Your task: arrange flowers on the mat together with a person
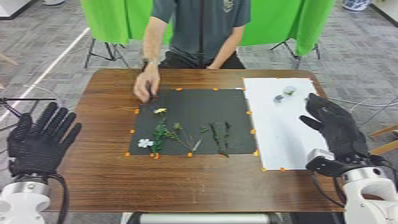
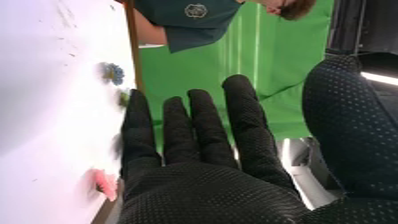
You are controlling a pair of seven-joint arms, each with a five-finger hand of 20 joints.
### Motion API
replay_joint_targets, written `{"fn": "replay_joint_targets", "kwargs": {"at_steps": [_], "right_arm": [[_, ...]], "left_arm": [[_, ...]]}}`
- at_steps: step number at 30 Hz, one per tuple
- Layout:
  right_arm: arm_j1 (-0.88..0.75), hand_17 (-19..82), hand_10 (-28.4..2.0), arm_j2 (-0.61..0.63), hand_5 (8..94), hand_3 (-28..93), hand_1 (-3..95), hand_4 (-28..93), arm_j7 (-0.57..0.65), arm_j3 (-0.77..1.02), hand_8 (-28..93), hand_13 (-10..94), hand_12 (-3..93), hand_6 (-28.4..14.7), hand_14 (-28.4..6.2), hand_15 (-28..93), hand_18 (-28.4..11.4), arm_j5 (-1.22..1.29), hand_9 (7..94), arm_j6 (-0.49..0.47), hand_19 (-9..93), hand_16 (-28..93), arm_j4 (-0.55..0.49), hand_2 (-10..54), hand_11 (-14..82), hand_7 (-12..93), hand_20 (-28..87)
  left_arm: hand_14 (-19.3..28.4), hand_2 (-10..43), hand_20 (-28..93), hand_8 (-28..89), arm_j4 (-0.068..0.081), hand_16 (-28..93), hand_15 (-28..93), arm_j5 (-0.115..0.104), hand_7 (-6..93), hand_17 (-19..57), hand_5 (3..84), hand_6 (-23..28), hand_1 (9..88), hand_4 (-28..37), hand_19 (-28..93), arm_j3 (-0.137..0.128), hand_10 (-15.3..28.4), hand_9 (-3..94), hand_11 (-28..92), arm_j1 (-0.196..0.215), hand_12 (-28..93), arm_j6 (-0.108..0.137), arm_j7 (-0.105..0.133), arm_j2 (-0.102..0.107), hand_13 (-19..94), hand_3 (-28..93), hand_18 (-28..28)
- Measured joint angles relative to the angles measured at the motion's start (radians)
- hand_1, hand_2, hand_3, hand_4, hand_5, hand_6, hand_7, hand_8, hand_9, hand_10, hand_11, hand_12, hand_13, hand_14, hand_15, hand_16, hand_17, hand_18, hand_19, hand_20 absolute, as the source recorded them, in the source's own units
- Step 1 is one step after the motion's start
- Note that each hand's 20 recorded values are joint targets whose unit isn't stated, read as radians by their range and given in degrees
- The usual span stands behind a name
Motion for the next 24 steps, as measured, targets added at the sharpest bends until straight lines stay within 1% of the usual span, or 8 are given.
{"fn": "replay_joint_targets", "kwargs": {"at_steps": [4,8,10,12,14,16,19,24], "right_arm": [[0.006,10,-14.5,0.007,39.1,83,27.3,-27,-0.001,-0.007,-13,23,8.0,-5.7,-10.4,16,-8.4,0.006,32.0,-0.010,32,0,0.003,0.3,10.2,17,2],[0.002,10,-14.5,-0.018,41.2,83,27.1,-27,-0.001,0.057,-13,24,7.9,-5.8,-10.4,16,-8.3,0.005,33.5,-0.126,31,0,0.003,0.1,10.4,17,2],[0.002,10,-14.5,-0.027,41.3,83,27.2,-27,-0.005,0.083,-13,25,7.9,-5.7,-10.3,16,-8.3,-0.039,33.6,-0.152,31,0,0.003,-0.1,10.4,17,2],[0.003,10,-14.5,-0.026,41.7,82,28.0,-27,-0.012,0.090,-13,25,7.8,-5.6,-10.3,16,-9.1,-0.127,33.7,-0.140,33,0,0.003,0.4,10.5,18,3],[0.008,10,-14.5,-0.022,42.4,82,28.7,-26,-0.012,0.090,-14,25,7.7,-5.2,-10.2,17,-11.8,-0.245,34.4,-0.108,40,0,0.003,1.0,10.9,18,5],[0.018,10,-14.3,-0.011,42.0,82,29.0,-26,-0.006,0.087,-14,25,7.7,-5.4,-10.3,18,-12.9,-0.366,34.1,-0.055,44,-1,0.009,1.2,11.2,18,6],[0.048,10,-14.0,0.025,40.3,82,29.6,-26,0.034,0.068,-14,24,7.6,-5.3,-10.1,18,-13.2,-0.508,33.0,0.039,45,-1,0.032,0.0,11.2,18,5],[0.123,9,-13.5,0.096,40.0,82,32.1,-25,0.099,0.058,-14,24,7.7,-4.8,-12.3,21,-14.9,-0.718,33.2,0.033,48,-1,0.104,-2.8,11.7,19,5]], "left_arm": [[11.0,17.1,11,-8,0.000,-5,14,0.000,6.0,-3.4,43.8,7.0,25.7,-28.3,23,-0.002,13.3,37.0,12,0.004,7,0.000,0.001,-0.001,26,68,11.2],[11.0,17.1,11,-8,0.000,-5,14,0.000,6.0,-3.5,43.7,7.1,25.6,-28.3,23,-0.001,13.2,36.8,12,0.004,7,-0.001,0.001,-0.001,26,69,11.3],[11.0,17.1,11,-8,0.000,-5,14,0.000,6.0,-3.5,43.6,7.0,25.5,-28.3,23,0.000,13.0,36.3,12,0.004,7,-0.002,0.002,-0.001,26,69,11.3],[11.0,16.8,11,-8,0.000,-5,14,0.000,5.9,-3.6,43.2,6.8,25.5,-28.3,23,0.000,12.7,34.8,11,0.006,7,-0.002,0.004,-0.002,26,69,11.3],[10.9,16.6,11,-8,-0.002,-5,13,0.000,5.7,-3.6,42.8,6.7,25.6,-28.3,23,0.001,12.4,33.4,11,0.012,7,-0.002,0.004,-0.004,26,69,11.3],[10.9,16.4,11,-8,-0.003,-4,13,0.000,5.6,-3.6,42.6,6.7,25.8,-28.3,23,0.001,12.2,32.7,11,0.018,7,-0.002,0.006,-0.005,26,69,11.3],[10.9,16.4,11,-8,-0.003,-4,13,0.000,5.4,-3.6,42.5,6.7,25.8,-28.3,23,0.002,12.1,32.3,11,0.021,7,-0.002,0.009,-0.005,26,69,11.4],[11.0,16.3,11,-8,-0.003,-4,13,0.000,5.7,-3.7,42.5,6.6,25.9,-28.3,23,0.006,12.5,34.3,12,0.022,7,-0.003,0.013,-0.005,26,69,11.5]]}}
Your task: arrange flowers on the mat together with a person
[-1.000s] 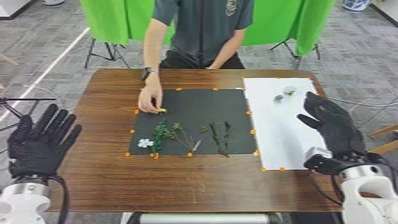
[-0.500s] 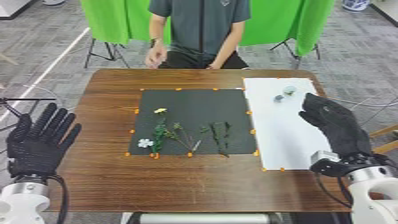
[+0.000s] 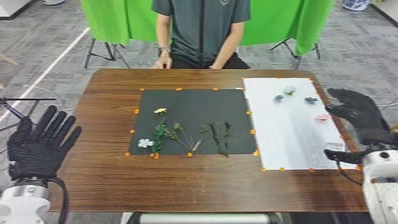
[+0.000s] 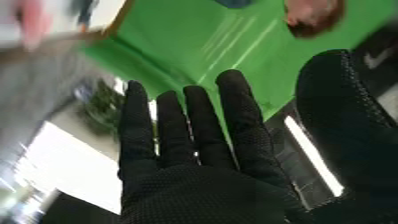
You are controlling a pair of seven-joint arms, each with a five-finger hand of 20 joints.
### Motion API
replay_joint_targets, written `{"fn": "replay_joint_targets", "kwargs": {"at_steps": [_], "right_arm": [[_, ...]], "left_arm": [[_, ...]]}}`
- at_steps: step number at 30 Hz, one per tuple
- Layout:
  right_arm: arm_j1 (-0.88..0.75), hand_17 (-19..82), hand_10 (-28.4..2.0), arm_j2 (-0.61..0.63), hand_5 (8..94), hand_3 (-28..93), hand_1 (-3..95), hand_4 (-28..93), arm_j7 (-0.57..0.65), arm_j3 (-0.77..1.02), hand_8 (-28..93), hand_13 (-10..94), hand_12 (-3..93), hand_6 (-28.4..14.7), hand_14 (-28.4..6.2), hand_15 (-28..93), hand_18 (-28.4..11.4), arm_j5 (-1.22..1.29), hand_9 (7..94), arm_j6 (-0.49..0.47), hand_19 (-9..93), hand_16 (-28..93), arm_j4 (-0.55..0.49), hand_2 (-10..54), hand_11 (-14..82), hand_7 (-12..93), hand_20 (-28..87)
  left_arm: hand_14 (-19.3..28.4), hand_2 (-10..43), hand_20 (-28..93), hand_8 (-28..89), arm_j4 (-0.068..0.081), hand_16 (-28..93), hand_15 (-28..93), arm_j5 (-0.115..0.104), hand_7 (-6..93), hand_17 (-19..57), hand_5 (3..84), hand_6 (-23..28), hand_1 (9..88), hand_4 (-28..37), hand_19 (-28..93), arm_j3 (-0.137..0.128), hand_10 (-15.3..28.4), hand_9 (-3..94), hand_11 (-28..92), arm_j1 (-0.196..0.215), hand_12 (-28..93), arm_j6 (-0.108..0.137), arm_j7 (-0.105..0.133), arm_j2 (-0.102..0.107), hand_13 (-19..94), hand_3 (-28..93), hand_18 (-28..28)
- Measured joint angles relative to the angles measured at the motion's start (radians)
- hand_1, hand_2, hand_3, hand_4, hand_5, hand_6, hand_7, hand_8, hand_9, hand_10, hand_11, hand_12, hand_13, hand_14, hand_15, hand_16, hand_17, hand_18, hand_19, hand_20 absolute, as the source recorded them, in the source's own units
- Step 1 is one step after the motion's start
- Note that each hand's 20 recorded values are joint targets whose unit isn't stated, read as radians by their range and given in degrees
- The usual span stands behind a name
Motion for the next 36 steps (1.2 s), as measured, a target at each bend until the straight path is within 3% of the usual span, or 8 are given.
{"fn": "replay_joint_targets", "kwargs": {"at_steps": [6,11,17,20,24,28,29,36], "right_arm": [[0.122,8,-13.4,0.077,39.1,82,31.0,-25,0.154,-0.137,-13,23,7.8,-4.6,-14.1,22,-15.8,-0.312,31.6,-0.021,49,0,0.107,-3.9,10.7,18,4],[0.186,7,-13.4,0.078,40.4,83,31.0,-25,0.171,-0.158,-14,22,7.9,-3.6,-14.8,22,-16.0,-0.539,31.8,-0.230,51,1,0.152,-4.9,11.0,19,4],[0.265,10,-13.1,0.089,40.1,84,36.6,-27,0.179,-0.227,-14,25,8.0,-2.9,-14.6,26,-17.9,-0.788,31.9,-0.232,57,3,0.281,-8.6,11.5,20,6],[0.292,21,-12.9,0.090,45.3,81,43.8,-28,0.197,-0.234,-16,45,12.4,-1.5,-11.6,38,-21.4,-0.793,47.1,-0.276,66,10,0.308,-9.5,17.6,23,11],[0.320,30,-11.9,0.090,55.0,71,52.3,-28,0.253,-0.236,-17,60,16.6,0.7,-8.0,45,-20.1,-0.694,59.9,-0.381,74,25,0.331,-9.5,23.9,26,17],[0.348,35,-10.0,0.090,63.7,62,58.6,-28,0.262,-0.229,-7,66,39.2,1.3,-7.6,48,-18.7,-0.647,77.2,-0.396,77,34,0.337,-9.3,14.2,35,24],[0.348,35,-10.1,0.090,67.4,62,59.1,-28,0.259,-0.229,-5,68,42.9,1.4,-8.1,51,-19.0,-0.651,79.9,-0.390,77,33,0.338,-7.8,18.1,37,25],[0.293,33,-9.8,0.092,72.1,66,57.6,-28,0.227,-0.252,-2,71,45.1,1.5,-8.7,56,-18.5,-0.669,81.9,-0.216,72,29,0.342,-7.1,26.3,38,24]], "left_arm": [[11.2,16.4,11,-8,0.002,-4,13,-0.001,6.0,-3.7,42.6,6.6,25.9,-28.3,23,0.022,12.5,34.9,12,0.000,7,-0.012,0.009,0.000,27,69,11.7],[11.2,16.5,11,-8,0.008,-4,13,0.001,6.0,-3.6,42.5,6.5,26.2,-28.3,23,0.032,12.5,35.0,12,-0.006,7,-0.030,0.007,-0.001,27,69,11.7],[11.2,16.5,11,-8,0.022,-4,13,0.010,5.9,-3.6,42.3,6.3,26.4,-28.3,23,0.050,12.5,35.1,11,-0.022,7,-0.056,-0.011,-0.001,27,69,11.8],[11.2,16.5,11,-8,0.030,-4,12,0.016,5.8,-3.5,42.3,6.3,26.5,-28.3,23,0.069,12.4,35.1,11,-0.037,7,-0.062,-0.021,-0.001,27,69,11.8],[11.2,16.3,11,-8,0.043,-4,12,0.022,5.9,-3.5,42.2,6.3,26.5,-28.3,23,0.099,12.4,35.1,11,-0.070,7,-0.073,-0.029,0.000,27,70,11.8],[11.2,16.3,11,-8,0.049,-4,12,0.023,5.8,-3.5,42.2,6.3,26.6,-28.3,22,0.112,12.5,35.3,11,-0.095,8,-0.080,-0.035,0.000,27,70,11.8],[11.2,16.3,11,-8,0.049,-4,12,0.023,5.8,-3.5,42.2,6.3,26.6,-28.3,22,0.113,12.5,35.3,11,-0.097,8,-0.081,-0.037,0.000,27,70,11.8],[11.3,17.0,11,-8,0.049,-4,12,0.022,5.6,-3.5,41.3,5.9,25.8,-28.3,22,0.113,12.5,35.1,11,-0.097,8,-0.081,-0.039,-0.002,27,68,11.9]]}}
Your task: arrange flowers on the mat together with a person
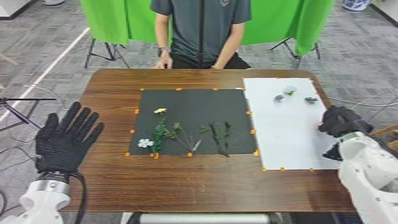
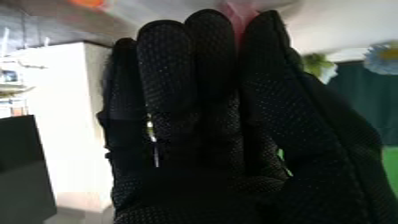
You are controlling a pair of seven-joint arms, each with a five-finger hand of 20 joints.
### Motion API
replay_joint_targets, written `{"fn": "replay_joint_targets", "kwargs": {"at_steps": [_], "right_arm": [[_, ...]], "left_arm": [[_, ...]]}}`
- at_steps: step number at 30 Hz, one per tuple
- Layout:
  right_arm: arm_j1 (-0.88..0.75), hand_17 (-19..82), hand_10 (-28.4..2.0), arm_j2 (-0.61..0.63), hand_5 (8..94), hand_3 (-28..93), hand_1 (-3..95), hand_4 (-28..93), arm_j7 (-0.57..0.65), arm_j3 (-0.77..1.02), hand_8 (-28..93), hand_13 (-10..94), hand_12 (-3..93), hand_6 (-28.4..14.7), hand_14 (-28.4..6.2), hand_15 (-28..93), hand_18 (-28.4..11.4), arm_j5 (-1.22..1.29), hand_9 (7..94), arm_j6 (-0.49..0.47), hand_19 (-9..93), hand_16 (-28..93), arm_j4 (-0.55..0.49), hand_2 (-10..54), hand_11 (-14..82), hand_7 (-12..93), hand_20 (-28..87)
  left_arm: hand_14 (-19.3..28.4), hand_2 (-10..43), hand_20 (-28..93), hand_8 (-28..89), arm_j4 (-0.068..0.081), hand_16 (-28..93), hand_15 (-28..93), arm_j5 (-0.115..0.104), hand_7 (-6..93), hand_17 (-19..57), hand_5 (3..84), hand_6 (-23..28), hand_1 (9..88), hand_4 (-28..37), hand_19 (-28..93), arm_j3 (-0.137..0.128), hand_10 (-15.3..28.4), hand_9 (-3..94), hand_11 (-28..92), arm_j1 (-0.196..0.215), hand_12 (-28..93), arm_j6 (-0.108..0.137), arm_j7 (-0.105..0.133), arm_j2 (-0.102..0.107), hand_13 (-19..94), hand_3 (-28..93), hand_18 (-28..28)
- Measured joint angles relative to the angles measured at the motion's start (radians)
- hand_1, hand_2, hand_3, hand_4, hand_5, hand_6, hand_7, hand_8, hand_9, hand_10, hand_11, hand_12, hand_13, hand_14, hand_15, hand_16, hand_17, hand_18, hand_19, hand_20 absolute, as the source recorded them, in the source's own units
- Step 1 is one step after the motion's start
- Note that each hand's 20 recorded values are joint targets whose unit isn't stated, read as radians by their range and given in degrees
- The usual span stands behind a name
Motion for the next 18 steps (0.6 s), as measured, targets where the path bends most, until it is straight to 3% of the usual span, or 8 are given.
{"fn": "replay_joint_targets", "kwargs": {"at_steps": [4,10,15,18], "right_arm": [[-0.049,33,-9.6,0.005,72.6,67,57.2,-28,-0.011,-0.018,-1,71,45.4,1.5,-8.7,58,-18.4,-0.014,82.1,0.061,71,29,-0.041,-7.5,27.7,38,24],[-0.087,31,-9.6,0.004,71.8,67,56.6,-28,-0.094,-0.078,-1,69,46.0,1.4,-8.9,58,-17.7,-0.060,81.3,0.122,69,30,-0.171,-7.3,26.0,38,24],[0.020,30,-9.6,-0.029,71.7,68,56.4,-28,-0.150,-0.178,-1,69,46.4,1.4,-8.5,57,-17.7,0.021,81.4,0.083,70,32,-0.215,-7.3,25.6,38,24],[0.128,30,-9.5,-0.057,71.6,68,56.4,-28,-0.143,-0.259,-1,69,46.5,1.4,-8.6,57,-17.8,0.137,81.3,0.006,70,33,-0.215,-7.2,25.7,38,25]], "left_arm": [[11.3,19.5,12,-8,0.000,-3,12,-0.002,5.3,-3.6,39.0,5.5,26.2,-28.3,22,0.001,12.4,34.1,10,0.000,7,0.001,-0.002,0.000,27,59,11.9],[11.4,19.7,12,-8,0.000,-3,12,-0.016,5.3,-3.5,39.4,5.6,25.2,-28.3,22,0.005,12.5,34.2,10,-0.001,8,0.003,-0.001,-0.003,26,60,12.0],[11.3,19.6,12,-8,0.000,-3,12,-0.019,5.1,-3.5,39.7,5.9,24.8,-28.3,22,0.001,12.4,34.2,10,0.000,8,0.010,-0.002,-0.003,26,60,12.0],[11.3,19.4,12,-8,-0.001,-3,12,-0.019,5.1,-3.5,39.8,6.0,24.7,-28.3,22,-0.001,12.5,34.2,10,0.000,8,0.015,-0.002,-0.001,27,61,12.0]]}}
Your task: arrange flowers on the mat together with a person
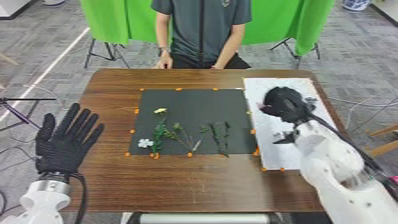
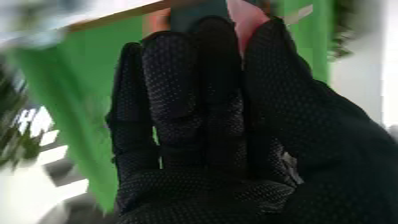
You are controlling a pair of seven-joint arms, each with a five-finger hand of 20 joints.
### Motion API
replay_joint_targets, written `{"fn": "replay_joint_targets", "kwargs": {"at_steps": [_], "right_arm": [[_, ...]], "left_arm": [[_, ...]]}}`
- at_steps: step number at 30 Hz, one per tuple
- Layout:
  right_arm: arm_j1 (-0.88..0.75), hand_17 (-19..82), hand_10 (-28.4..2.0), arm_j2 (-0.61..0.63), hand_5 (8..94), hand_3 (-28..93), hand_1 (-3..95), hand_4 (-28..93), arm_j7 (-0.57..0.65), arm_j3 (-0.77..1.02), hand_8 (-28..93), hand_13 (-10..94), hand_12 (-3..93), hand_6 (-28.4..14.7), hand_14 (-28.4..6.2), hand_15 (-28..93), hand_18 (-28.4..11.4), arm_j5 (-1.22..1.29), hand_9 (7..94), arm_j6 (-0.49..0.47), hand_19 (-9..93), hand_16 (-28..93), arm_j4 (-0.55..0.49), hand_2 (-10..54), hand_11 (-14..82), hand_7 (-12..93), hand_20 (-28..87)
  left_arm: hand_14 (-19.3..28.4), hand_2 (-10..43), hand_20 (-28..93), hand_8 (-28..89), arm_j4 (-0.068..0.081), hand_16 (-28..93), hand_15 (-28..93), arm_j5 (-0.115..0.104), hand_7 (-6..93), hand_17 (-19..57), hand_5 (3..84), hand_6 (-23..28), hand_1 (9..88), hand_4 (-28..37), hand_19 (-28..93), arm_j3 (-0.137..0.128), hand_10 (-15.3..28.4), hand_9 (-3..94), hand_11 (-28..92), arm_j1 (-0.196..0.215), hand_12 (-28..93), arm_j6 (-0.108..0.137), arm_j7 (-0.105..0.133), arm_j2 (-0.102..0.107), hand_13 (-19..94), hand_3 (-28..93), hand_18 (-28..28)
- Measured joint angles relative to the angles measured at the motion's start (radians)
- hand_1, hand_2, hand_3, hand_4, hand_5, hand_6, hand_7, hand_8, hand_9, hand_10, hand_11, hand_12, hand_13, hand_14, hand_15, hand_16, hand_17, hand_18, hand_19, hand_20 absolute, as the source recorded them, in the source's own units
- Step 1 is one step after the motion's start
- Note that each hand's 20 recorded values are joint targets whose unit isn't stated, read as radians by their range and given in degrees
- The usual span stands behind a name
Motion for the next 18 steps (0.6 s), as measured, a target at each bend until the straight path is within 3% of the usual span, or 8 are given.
{"fn": "replay_joint_targets", "kwargs": {"at_steps": [4,12,18], "right_arm": [[0.143,30,-9.5,-0.049,71.7,68,56.4,-28,0.000,-0.115,-1,69,46.2,1.4,-8.6,57,-18.0,0.111,81.6,-0.094,71,33,0.027,-7.2,26.0,38,25],[0.335,29,-9.8,-0.178,70.9,68,56.4,-28,-0.073,-0.315,-1,67,46.6,1.0,-9.1,58,-18.4,0.080,80.7,-0.084,70,35,0.192,-7.1,25.4,38,26],[0.385,29,-9.8,-0.268,70.6,68,56.1,-28,-0.082,-0.379,-1,66,47.5,1.1,-9.5,58,-18.5,-0.096,80.5,-0.275,70,36,0.222,-7.1,25.5,39,26]], "left_arm": [[11.3,18.8,12,-7,0.000,-3,12,-0.001,5.0,-3.6,40.0,6.1,24.4,-28.3,22,0.000,12.4,34.3,10,0.000,8,0.004,0.000,0.003,27,63,12.0],[11.1,18.7,12,-7,0.003,-3,12,-0.008,4.9,-3.6,40.1,6.3,24.8,-28.3,22,0.018,12.5,34.4,10,-0.007,8,0.004,-0.003,0.007,27,63,12.0],[11.3,18.1,12,-7,0.011,-3,12,-0.008,5.1,-3.6,40.3,6.3,24.7,-28.3,22,0.026,12.5,34.6,11,-0.021,8,0.005,-0.006,0.009,27,65,12.0]]}}
